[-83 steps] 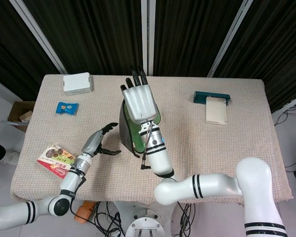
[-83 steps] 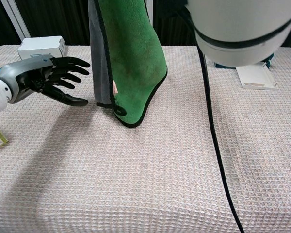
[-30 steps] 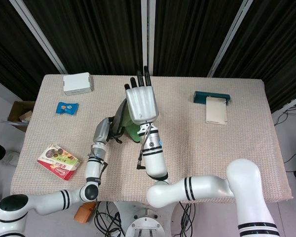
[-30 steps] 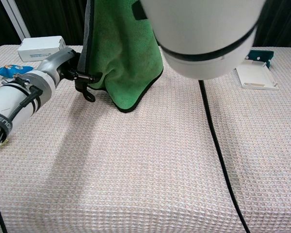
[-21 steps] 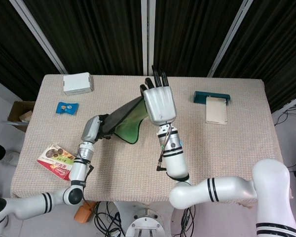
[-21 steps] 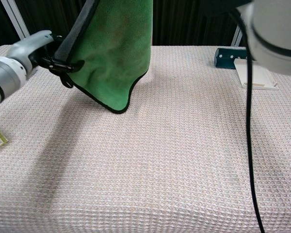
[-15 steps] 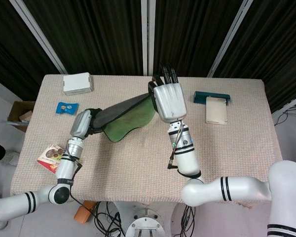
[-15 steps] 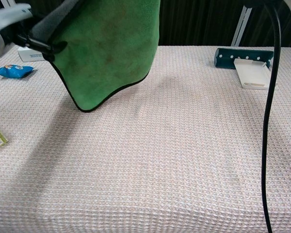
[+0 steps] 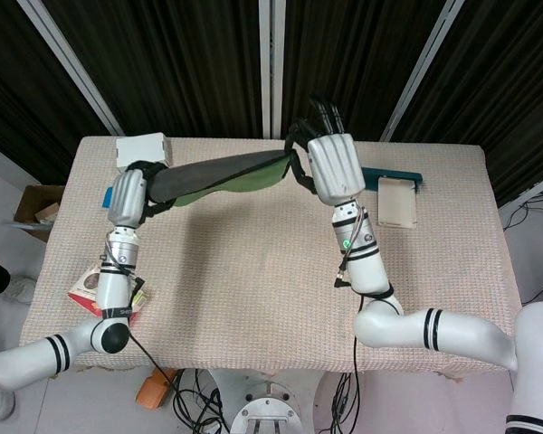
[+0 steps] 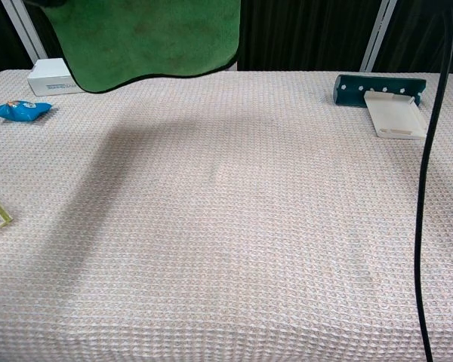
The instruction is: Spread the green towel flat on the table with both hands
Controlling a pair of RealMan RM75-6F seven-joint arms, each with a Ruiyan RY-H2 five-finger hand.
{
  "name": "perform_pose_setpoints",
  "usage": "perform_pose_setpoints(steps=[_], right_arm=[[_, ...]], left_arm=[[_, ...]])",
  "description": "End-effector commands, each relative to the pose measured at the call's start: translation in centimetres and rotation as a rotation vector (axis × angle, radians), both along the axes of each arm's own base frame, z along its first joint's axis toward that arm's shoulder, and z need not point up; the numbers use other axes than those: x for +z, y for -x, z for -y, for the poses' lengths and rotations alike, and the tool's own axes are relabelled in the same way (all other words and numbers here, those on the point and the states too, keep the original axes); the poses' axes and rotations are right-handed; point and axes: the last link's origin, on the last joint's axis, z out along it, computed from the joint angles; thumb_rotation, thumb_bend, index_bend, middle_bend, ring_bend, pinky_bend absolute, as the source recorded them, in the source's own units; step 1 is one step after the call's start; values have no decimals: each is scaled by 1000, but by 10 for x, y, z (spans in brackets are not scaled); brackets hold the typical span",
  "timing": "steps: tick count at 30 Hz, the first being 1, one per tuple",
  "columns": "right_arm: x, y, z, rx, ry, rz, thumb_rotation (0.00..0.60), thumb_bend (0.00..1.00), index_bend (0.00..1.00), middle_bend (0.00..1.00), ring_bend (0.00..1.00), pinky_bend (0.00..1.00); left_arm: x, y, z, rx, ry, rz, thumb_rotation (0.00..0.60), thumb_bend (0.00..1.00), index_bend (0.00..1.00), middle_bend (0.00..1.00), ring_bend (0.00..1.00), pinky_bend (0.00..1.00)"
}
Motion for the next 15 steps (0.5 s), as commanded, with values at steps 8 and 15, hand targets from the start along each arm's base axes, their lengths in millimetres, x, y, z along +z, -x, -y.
perform_pose_setpoints(steps=[8, 15], right_arm=[[-51, 86, -43, 101, -259, -199, 600, 531, 824, 351, 52, 0], [-61, 108, -74, 151, -328, -234, 600, 531, 824, 354, 52, 0]], left_arm=[[-78, 41, 87, -170, 267, -328, 600, 521, 617, 472, 303, 191], [-84, 45, 125, -250, 445, -485, 600, 496, 409, 329, 206, 169]])
